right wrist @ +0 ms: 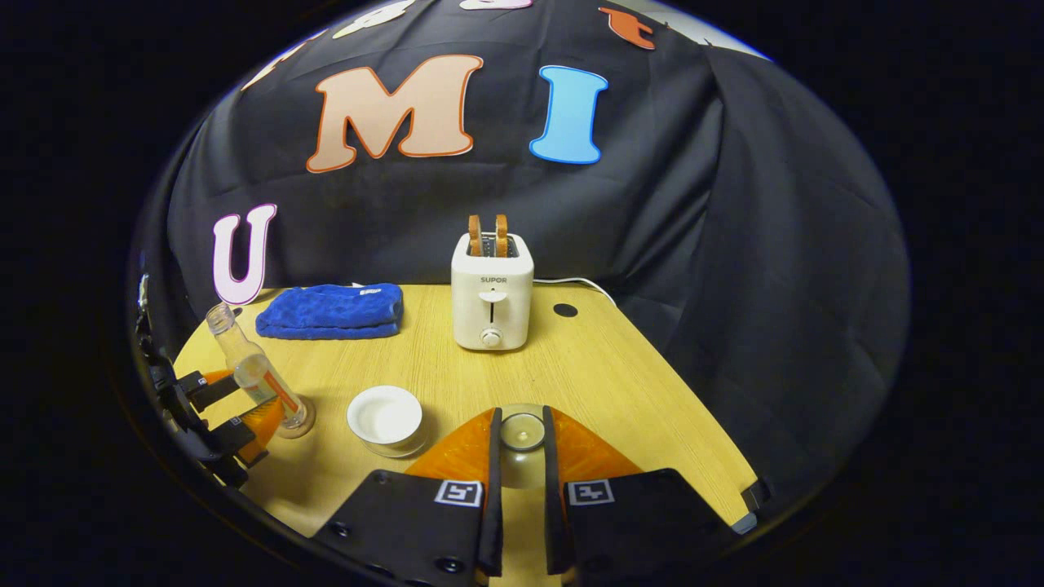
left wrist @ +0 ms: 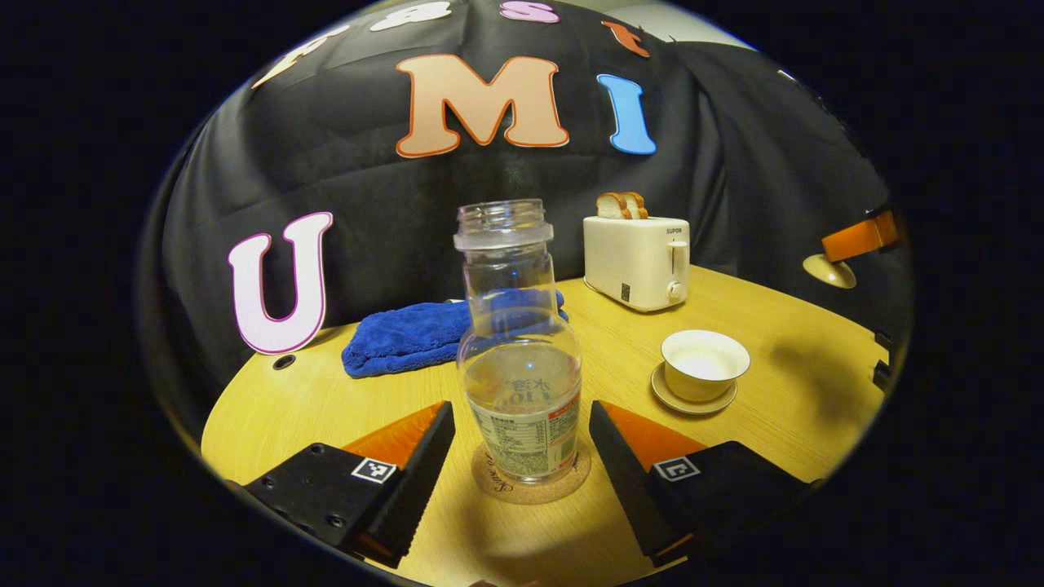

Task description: Open the teacup lid with one hand, grasp the water bottle and pour water into the teacup with the other hand; after pouring, place the water bottle on the coaster and then close the teacup lid.

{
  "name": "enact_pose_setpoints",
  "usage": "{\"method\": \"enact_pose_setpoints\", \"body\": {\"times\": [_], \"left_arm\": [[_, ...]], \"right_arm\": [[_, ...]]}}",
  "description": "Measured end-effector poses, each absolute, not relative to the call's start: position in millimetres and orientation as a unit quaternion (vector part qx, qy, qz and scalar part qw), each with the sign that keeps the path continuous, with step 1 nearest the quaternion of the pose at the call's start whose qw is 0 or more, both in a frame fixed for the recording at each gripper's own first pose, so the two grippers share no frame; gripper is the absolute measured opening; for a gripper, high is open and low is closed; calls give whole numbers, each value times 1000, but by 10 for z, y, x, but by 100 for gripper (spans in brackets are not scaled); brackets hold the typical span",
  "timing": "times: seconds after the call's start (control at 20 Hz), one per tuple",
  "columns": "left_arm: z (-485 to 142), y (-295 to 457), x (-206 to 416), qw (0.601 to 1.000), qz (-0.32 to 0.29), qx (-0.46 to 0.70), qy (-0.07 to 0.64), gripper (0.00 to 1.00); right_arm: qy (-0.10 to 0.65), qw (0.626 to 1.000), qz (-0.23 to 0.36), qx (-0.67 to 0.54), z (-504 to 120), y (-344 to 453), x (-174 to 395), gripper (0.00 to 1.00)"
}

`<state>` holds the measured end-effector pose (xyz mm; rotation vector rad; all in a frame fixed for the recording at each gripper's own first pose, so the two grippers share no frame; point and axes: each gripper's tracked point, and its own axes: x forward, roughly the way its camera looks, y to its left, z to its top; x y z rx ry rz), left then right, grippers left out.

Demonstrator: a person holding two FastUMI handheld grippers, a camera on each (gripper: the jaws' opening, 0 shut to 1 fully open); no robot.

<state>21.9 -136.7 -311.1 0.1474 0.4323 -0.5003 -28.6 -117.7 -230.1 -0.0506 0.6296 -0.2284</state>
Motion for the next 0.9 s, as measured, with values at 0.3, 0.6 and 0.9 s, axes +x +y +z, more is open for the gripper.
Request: {"method": "enact_pose_setpoints", "body": {"times": [0.3, 0.6, 0.9], "left_arm": [[-3156, -1416, 242, 940, -246, 83, 220, 76], [-3117, -1368, 248, 930, -239, 157, 233, 73], [-3044, -1285, 333, 909, -221, 258, 242, 71]], "right_arm": [[308, 944, -119, -19, -2310, -1265, -356, 21], [304, 946, -107, -9, -2334, -1266, -345, 22], [306, 947, -94, 12, -2464, -1276, -345, 22]]}}
